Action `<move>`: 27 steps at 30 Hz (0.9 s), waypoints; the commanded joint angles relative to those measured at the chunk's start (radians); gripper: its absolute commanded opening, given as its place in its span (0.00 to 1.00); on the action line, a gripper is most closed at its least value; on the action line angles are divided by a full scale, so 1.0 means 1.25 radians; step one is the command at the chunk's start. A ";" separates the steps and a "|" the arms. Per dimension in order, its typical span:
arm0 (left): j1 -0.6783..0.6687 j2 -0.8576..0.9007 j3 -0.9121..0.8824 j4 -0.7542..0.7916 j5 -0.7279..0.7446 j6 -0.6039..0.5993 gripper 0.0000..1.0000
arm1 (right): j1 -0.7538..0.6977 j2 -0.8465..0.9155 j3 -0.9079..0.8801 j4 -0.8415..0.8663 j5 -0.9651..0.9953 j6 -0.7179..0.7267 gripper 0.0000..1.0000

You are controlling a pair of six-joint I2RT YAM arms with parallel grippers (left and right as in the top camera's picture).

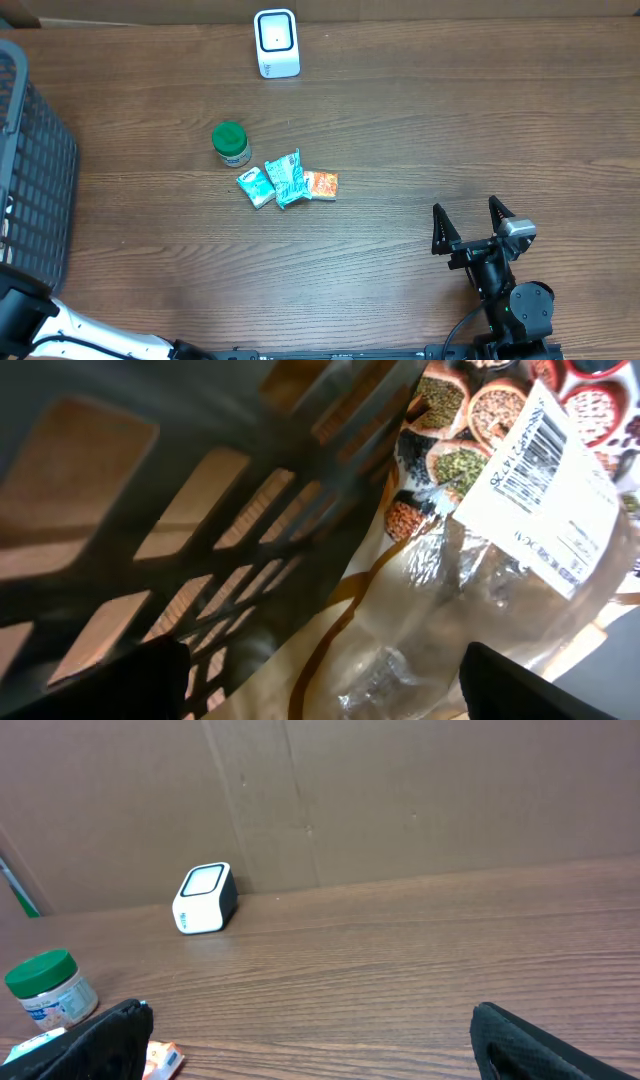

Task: Scan the item barcode
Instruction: 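Reach the left gripper into the basket and grasp the clear mushroom bag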

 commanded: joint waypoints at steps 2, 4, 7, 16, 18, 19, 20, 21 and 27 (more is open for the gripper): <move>0.007 0.039 -0.007 0.013 0.048 0.012 0.89 | -0.001 -0.006 -0.009 0.002 0.005 -0.003 1.00; 0.006 0.067 -0.008 0.004 0.072 0.012 0.86 | -0.001 -0.006 -0.009 0.002 0.005 -0.003 1.00; -0.001 0.113 -0.008 -0.014 0.086 0.012 0.70 | -0.001 -0.006 -0.009 0.002 0.005 -0.003 1.00; -0.051 0.135 0.005 -0.016 0.105 0.012 0.04 | -0.001 -0.006 -0.009 0.002 0.005 -0.003 1.00; -0.067 0.134 0.013 -0.030 0.105 0.011 0.04 | -0.001 -0.006 -0.009 0.002 0.005 -0.003 1.00; -0.076 0.132 0.018 -0.036 0.105 0.012 0.04 | -0.001 -0.006 -0.009 0.002 0.005 -0.003 1.00; -0.087 0.128 0.027 -0.046 0.105 0.009 0.04 | -0.001 -0.006 -0.009 0.002 0.005 -0.003 1.00; -0.095 0.124 0.034 -0.051 0.105 0.003 0.04 | -0.001 -0.006 -0.009 0.002 0.005 -0.003 1.00; -0.149 0.039 0.106 -0.073 0.105 -0.103 0.04 | -0.001 -0.006 -0.009 0.002 0.005 -0.003 1.00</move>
